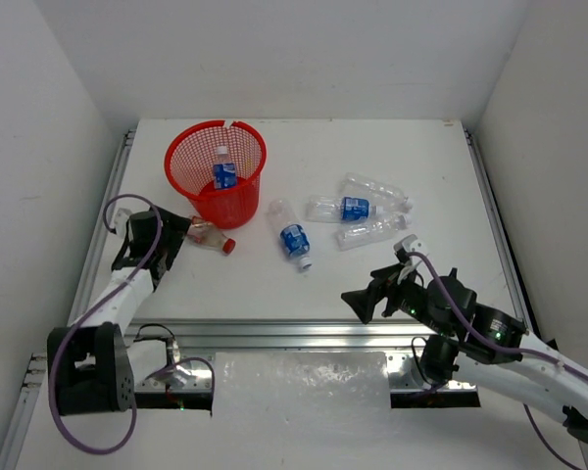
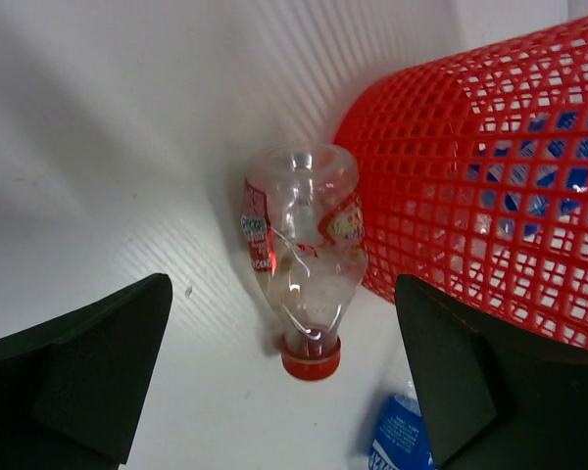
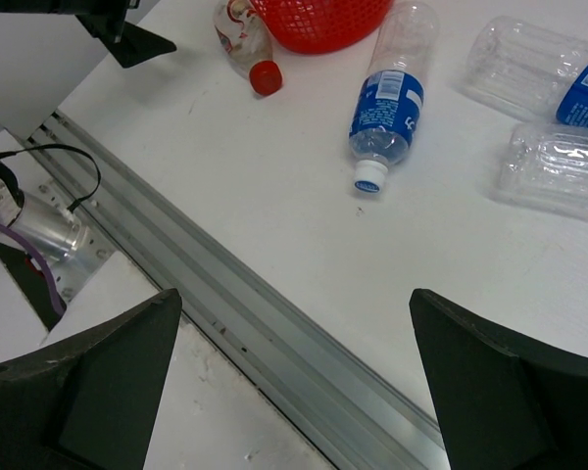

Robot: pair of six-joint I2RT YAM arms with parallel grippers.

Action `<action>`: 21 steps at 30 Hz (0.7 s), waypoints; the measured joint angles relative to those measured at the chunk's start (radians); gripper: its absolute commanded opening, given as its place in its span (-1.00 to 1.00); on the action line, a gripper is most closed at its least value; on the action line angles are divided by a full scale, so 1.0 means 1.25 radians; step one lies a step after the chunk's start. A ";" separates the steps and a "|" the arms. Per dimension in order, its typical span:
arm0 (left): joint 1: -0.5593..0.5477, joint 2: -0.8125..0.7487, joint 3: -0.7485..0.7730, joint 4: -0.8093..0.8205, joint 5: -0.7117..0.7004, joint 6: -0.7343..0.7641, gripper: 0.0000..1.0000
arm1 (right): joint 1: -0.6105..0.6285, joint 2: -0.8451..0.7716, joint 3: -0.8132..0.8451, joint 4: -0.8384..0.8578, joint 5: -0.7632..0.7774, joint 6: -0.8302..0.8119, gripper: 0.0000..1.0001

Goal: Put the plastic bottles in the bin

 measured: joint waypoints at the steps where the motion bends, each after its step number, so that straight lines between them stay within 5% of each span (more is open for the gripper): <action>1: 0.006 0.024 -0.001 0.025 0.008 0.000 0.89 | 0.000 0.000 -0.002 0.000 0.000 -0.002 0.98; 21: 0.052 0.246 0.000 0.261 0.073 0.036 0.84 | 0.000 0.042 -0.003 0.014 -0.010 -0.020 0.98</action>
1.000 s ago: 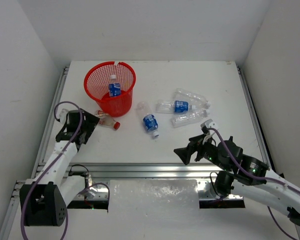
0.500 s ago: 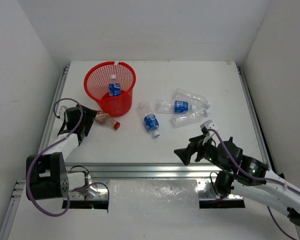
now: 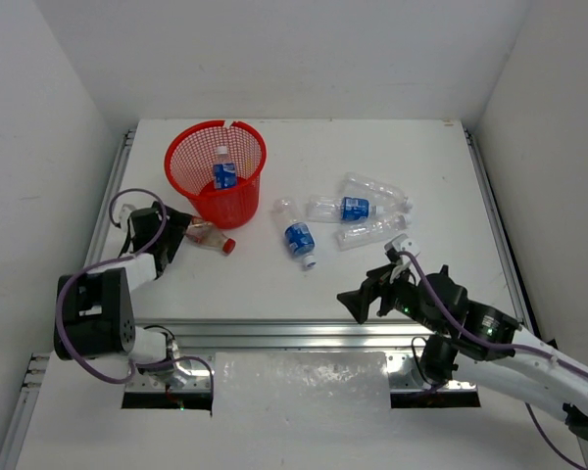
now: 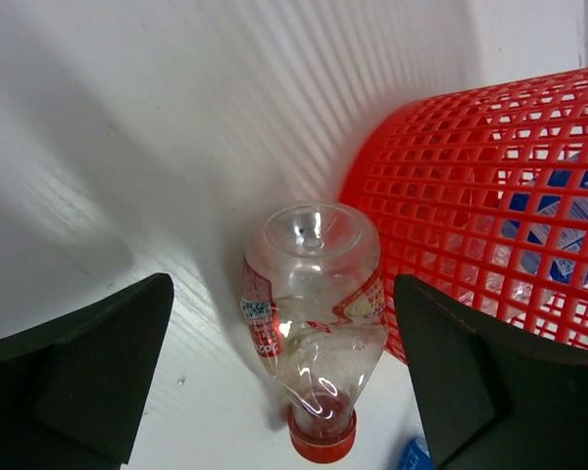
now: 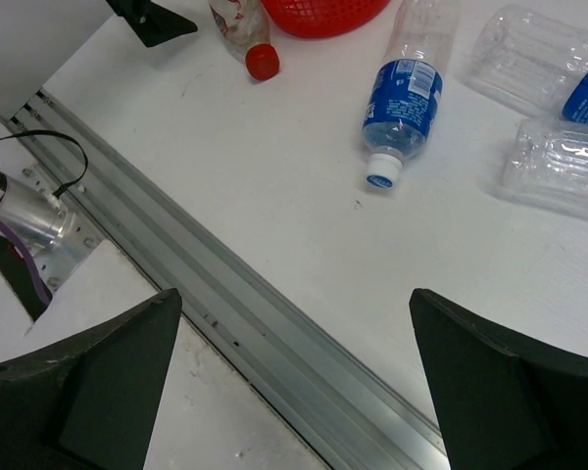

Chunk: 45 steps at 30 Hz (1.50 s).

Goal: Put the plastic bottles in the bin

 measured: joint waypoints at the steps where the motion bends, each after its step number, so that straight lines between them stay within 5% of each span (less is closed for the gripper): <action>1: 0.001 0.005 0.000 0.009 0.001 0.000 0.84 | 0.000 0.003 0.000 0.004 0.000 0.000 0.98; 11: 0.011 0.113 0.001 0.136 0.055 -0.003 0.73 | 0.000 0.036 0.000 0.019 -0.003 -0.001 0.98; 20: 0.016 0.146 0.001 0.193 0.103 -0.013 0.34 | 0.000 0.053 0.000 0.030 -0.006 0.000 0.98; 26: 0.016 0.139 -0.002 0.193 0.113 -0.022 -0.49 | 0.000 0.060 0.000 0.030 -0.009 0.000 0.98; 28: 0.016 0.121 -0.008 0.186 0.113 -0.021 -0.60 | 0.000 0.059 0.000 0.030 -0.009 0.000 0.98; 33: 0.017 0.001 -0.049 0.148 0.103 -0.008 -0.98 | 0.000 0.049 0.000 0.029 -0.009 0.000 0.98; 45: 0.019 -0.558 -0.091 -0.177 0.133 0.136 -1.00 | 0.000 0.005 0.000 0.026 -0.004 0.000 0.98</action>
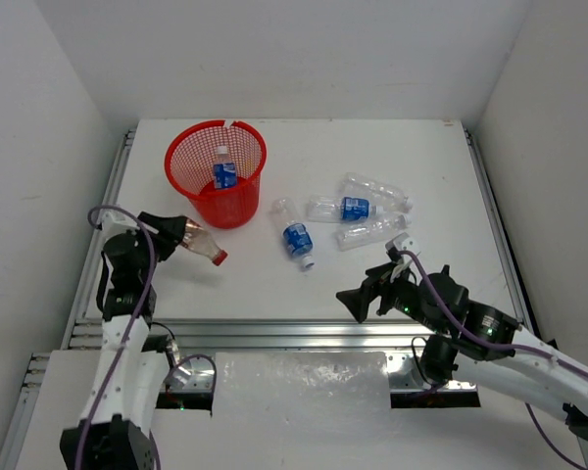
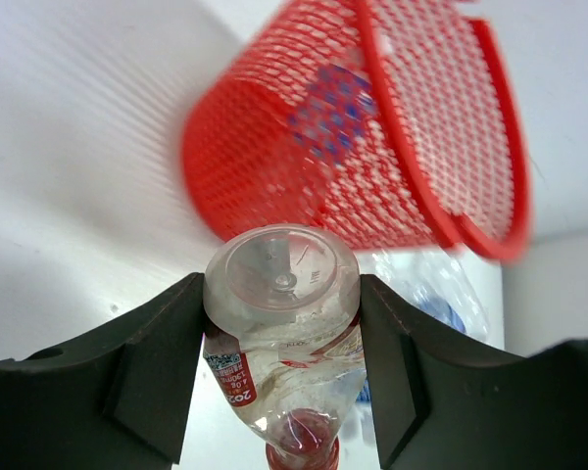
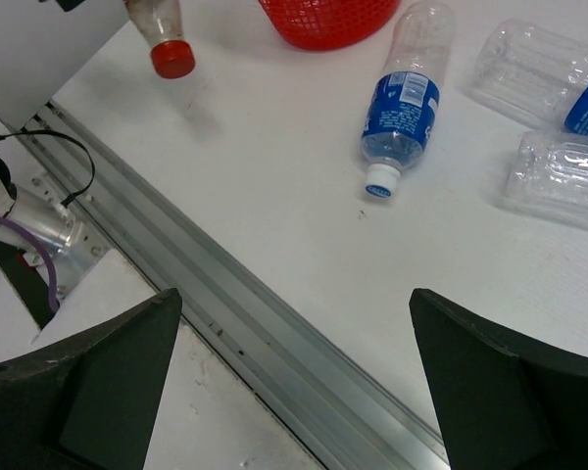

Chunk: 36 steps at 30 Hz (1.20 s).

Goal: Put the plastic bottles in the bin

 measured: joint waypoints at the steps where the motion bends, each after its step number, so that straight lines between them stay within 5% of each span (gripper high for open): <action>1: -0.010 -0.046 0.000 -0.030 0.018 0.011 -1.00 | 0.000 -0.001 0.000 -0.002 0.004 0.000 0.98; 8: -0.146 -0.165 0.019 -0.191 0.102 0.018 -1.00 | 0.000 0.002 0.013 -0.023 0.024 0.004 0.98; 14: -0.146 -0.170 0.224 -0.334 0.142 0.039 -1.00 | 0.000 0.014 0.053 -0.028 0.039 0.003 0.98; 19: -0.146 -0.082 0.449 -0.340 0.097 0.073 -1.00 | 0.000 0.031 0.074 -0.029 0.053 0.002 0.98; 27: -0.146 0.276 0.657 -0.273 -0.127 0.083 -0.95 | 0.000 0.045 0.093 -0.052 0.078 -0.001 0.98; 29: -0.146 0.383 0.691 -0.244 -0.162 0.083 -0.80 | 0.000 0.044 0.094 -0.059 0.084 0.000 0.98; 32: -0.146 0.510 0.728 -0.239 -0.200 0.092 -0.16 | 0.000 0.042 0.094 -0.071 0.087 0.000 0.98; 33: -0.146 0.544 0.742 -0.242 -0.208 0.096 0.27 | 0.000 0.041 0.094 -0.072 0.087 -0.001 0.98; 36: -0.146 0.614 0.788 -0.248 -0.215 0.110 0.73 | 0.000 0.043 0.094 -0.071 0.090 -0.003 0.98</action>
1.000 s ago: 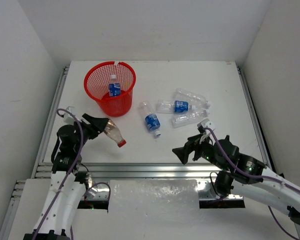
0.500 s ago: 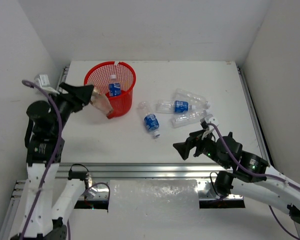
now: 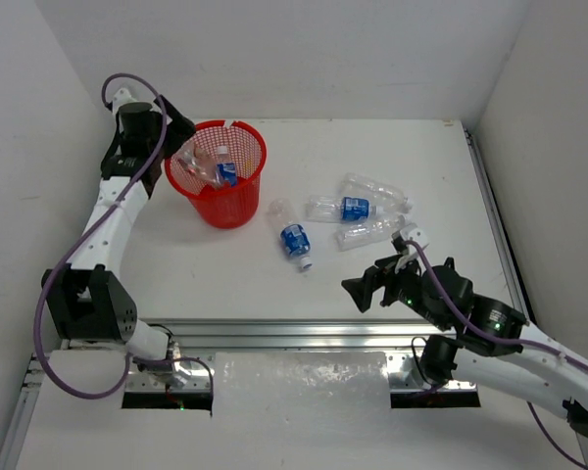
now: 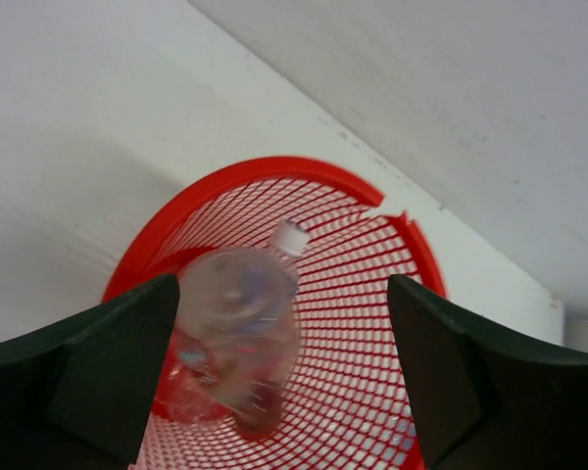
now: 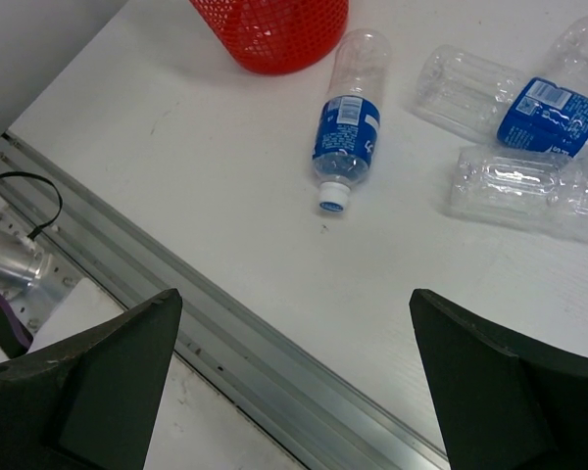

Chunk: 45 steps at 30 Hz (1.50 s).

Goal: Put the plastic bottles in the bin

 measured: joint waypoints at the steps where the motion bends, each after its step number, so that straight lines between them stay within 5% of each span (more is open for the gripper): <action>1: 0.000 0.014 0.018 -0.002 0.001 0.002 0.80 | 0.000 0.005 0.000 0.001 0.001 -0.002 0.98; 3: 0.000 0.025 0.050 -0.004 0.011 0.006 0.99 | 0.000 0.030 0.001 0.003 0.001 -0.008 0.98; 11: 0.000 -0.117 0.102 -0.057 0.095 0.027 0.99 | -0.076 0.396 0.103 0.054 -0.084 -0.059 0.98; 20: 0.000 -0.691 -0.236 -0.132 0.201 0.116 0.99 | -0.214 0.850 0.289 0.159 -0.190 -0.100 0.98; 27: 0.000 -0.823 -0.381 -0.206 0.306 0.152 0.99 | -0.254 1.077 0.429 0.230 -0.214 -0.104 0.97; 29: 0.000 -0.847 -0.420 -0.229 0.333 0.155 0.99 | -0.264 1.121 0.432 0.244 -0.215 -0.103 0.75; 31: 0.000 -0.862 -0.443 -0.238 0.362 0.155 0.99 | -0.270 1.158 0.430 0.248 -0.218 -0.102 0.31; 32: 0.000 -0.864 -0.449 -0.239 0.376 0.154 1.00 | -0.273 1.169 0.417 0.264 -0.221 -0.103 -0.12; 35: 0.000 -0.865 -0.471 -0.224 0.414 0.144 0.99 | -0.273 1.134 0.335 0.348 -0.240 -0.099 -0.63; 41: 0.000 -0.851 -0.551 -0.106 0.533 0.086 0.99 | -0.245 0.759 -0.003 0.443 -0.274 -0.056 -0.63; 45: -0.002 -0.778 -0.632 0.072 0.678 -0.003 0.99 | -0.224 0.503 -0.090 0.515 -0.364 -0.013 -0.63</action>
